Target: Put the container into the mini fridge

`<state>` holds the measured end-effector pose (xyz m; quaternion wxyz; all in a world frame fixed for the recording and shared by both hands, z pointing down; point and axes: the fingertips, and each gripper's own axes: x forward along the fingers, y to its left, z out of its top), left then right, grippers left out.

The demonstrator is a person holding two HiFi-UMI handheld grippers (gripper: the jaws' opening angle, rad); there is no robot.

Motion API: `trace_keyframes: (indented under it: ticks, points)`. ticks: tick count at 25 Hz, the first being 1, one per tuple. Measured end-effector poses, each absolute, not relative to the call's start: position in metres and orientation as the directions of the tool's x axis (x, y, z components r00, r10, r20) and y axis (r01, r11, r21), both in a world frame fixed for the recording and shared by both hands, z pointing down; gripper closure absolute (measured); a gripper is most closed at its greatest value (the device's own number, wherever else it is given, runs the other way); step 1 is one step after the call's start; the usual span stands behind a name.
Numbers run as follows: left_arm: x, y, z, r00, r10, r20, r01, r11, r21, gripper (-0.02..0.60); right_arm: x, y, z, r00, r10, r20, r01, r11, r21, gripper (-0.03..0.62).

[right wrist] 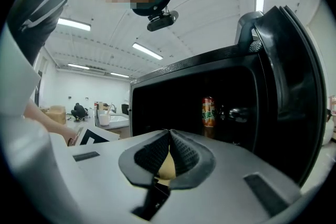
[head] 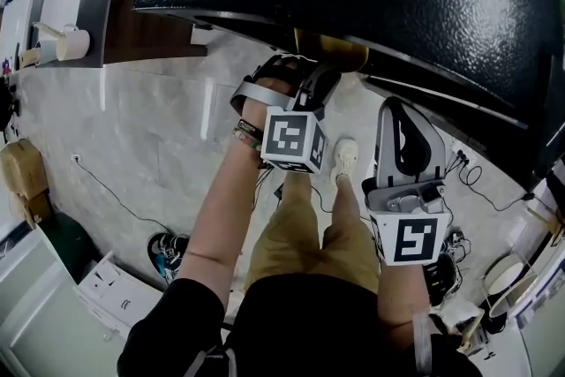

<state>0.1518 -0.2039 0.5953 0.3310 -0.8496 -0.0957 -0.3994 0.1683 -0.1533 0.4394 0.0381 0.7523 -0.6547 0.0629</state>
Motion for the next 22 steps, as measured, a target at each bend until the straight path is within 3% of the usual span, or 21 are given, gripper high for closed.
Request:
trace_keyframes:
  ticks: [8, 22]
  points:
    - [0.165, -0.22, 0.592, 0.712, -0.17, 0.682, 0.369, -0.736, -0.568, 0.546, 0.166, -0.158, 0.439, 0.149, -0.978, 0.145, -0.985, -0.159, -0.061, 0.557]
    - [0.183, -0.214, 0.609, 0.716, -0.147, 0.682, 0.377, -0.742, -0.555, 0.54, 0.164, -0.147, 0.444, 0.17, -0.973, 0.157, -0.98, -0.184, -0.077, 0.557]
